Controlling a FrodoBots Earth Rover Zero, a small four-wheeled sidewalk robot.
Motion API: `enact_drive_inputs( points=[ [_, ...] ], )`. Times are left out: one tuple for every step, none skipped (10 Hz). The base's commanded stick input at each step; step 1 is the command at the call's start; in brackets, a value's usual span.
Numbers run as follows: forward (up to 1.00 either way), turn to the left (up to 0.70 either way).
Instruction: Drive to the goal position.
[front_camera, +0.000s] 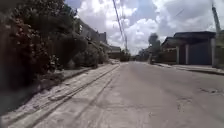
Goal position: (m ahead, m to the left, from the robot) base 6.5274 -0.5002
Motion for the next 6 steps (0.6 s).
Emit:
enact_drive_inputs(
  points=[
    [1.0,-0.03],
    [1.0,-0.02],
    [1.0,-0.01],
    [1.0,-0.03],
    [1.0,-0.03],
    [1.0,-0.03]
  ],
)
